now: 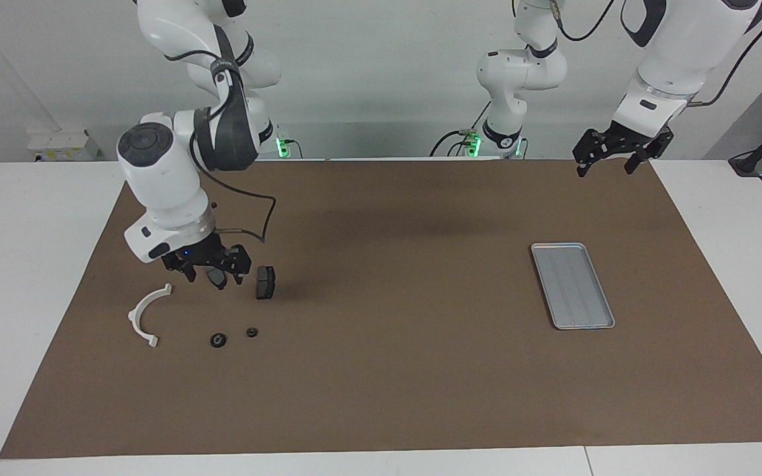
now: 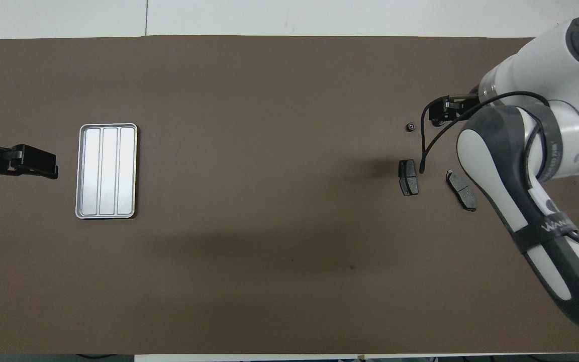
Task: Place bearing gear from tray to pile
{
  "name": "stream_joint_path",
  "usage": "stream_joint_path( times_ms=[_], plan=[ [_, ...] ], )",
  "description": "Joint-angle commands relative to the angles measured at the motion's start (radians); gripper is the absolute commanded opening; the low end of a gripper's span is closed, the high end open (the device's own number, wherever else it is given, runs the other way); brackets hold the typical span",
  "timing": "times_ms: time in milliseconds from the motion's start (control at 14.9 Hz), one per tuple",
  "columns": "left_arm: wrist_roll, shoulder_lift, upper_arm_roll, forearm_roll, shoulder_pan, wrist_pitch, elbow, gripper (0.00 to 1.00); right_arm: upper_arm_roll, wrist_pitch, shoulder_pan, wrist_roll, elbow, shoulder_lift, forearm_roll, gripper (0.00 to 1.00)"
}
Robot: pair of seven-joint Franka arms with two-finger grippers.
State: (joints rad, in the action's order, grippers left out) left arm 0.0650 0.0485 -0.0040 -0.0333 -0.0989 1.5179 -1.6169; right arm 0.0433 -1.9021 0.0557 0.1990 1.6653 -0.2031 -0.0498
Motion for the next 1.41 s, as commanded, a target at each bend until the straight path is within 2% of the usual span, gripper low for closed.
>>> stream_joint_path(
  times_ms=[0,268,470,805,1341],
  plan=[
    [-0.007,0.022,0.007,0.010,-0.005,0.033,-0.027,1.00,0.012,0.160,-0.019,-0.029,0.080,0.192,0.024,1.00],
    [-0.007,0.022,0.007,0.010,-0.005,0.033,-0.027,1.00,0.012,0.349,-0.019,-0.029,0.080,0.336,0.027,1.00],
    [-0.007,0.022,0.007,0.010,-0.005,0.036,-0.027,1.00,0.013,0.414,-0.017,-0.029,0.077,0.392,0.051,1.00],
    [-0.005,0.021,0.007,0.010,-0.007,0.038,-0.027,1.00,0.012,0.433,-0.019,-0.027,0.082,0.393,0.077,1.00],
    [-0.004,0.021,0.009,0.010,-0.012,0.038,-0.029,1.00,0.012,0.368,-0.019,-0.024,0.080,0.384,0.057,1.00]
  ],
)
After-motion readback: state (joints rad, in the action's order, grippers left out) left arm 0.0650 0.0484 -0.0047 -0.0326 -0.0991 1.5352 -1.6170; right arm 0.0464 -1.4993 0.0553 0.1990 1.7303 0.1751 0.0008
